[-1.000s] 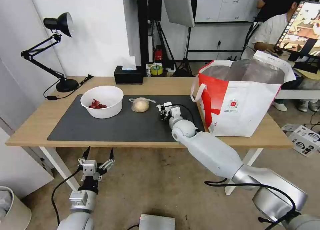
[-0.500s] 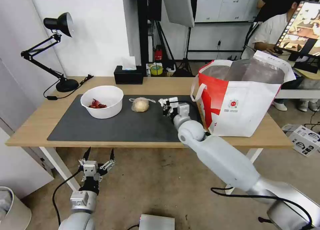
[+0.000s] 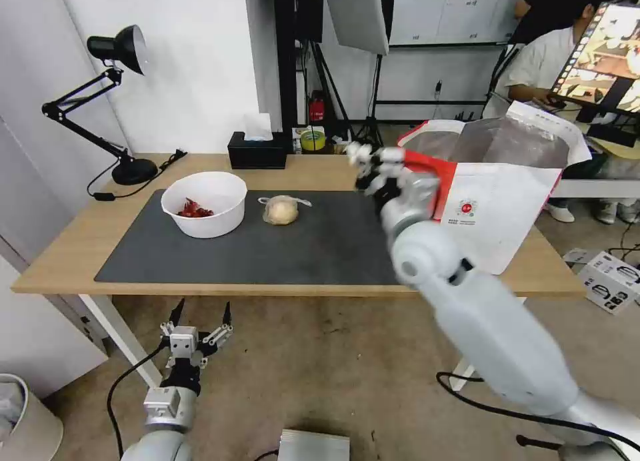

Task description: Pick up the trash from the table and place it into the takeout bag.

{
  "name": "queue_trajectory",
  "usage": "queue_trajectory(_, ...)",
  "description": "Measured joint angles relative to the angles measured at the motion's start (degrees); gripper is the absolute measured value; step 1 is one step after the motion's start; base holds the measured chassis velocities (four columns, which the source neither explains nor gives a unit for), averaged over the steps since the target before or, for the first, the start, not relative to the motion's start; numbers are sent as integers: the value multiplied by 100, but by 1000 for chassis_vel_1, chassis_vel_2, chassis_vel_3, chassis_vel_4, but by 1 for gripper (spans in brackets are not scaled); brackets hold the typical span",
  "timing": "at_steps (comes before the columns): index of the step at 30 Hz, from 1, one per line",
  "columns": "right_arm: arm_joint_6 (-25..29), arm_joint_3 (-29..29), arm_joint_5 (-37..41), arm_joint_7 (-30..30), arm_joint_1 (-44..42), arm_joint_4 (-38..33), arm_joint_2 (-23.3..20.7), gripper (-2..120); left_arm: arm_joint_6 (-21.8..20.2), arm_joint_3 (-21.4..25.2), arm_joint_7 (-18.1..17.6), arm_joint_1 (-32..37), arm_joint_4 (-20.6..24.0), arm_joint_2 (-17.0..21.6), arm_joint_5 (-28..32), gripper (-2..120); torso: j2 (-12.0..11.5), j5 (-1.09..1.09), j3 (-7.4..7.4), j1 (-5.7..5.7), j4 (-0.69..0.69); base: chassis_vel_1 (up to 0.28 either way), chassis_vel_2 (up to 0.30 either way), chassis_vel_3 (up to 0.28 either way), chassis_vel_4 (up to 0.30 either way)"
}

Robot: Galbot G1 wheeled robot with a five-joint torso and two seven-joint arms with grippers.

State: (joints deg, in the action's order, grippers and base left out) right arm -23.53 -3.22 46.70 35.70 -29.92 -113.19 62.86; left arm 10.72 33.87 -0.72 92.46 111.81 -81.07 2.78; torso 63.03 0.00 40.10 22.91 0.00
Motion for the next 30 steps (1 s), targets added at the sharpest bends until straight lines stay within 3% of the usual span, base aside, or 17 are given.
queue_trajectory(10,-773,-1135,-153,783,-19,289,-228,0,33,-112,1,30,15,-43,-100,100,0,1,0,0,-1,0,0,0,0)
queue_trajectory(21,-1022,-1274,53,1114,259,1039,-236,0,58,-226,2,37,-9,-107,-172,100,0,1,0,0,-1,0,0,0,0)
queue_trajectory(23,-1063,-1274,71,1115,257,1065,-222,2,83,-226,2,42,-17,-106,-175,100,0,0,0,0,0,0,0,0,0)
queue_trajectory(30,-1193,-1186,98,1063,254,1148,-256,31,137,-214,2,32,-62,-106,-178,100,0,0,1,0,-1,0,0,0,0)
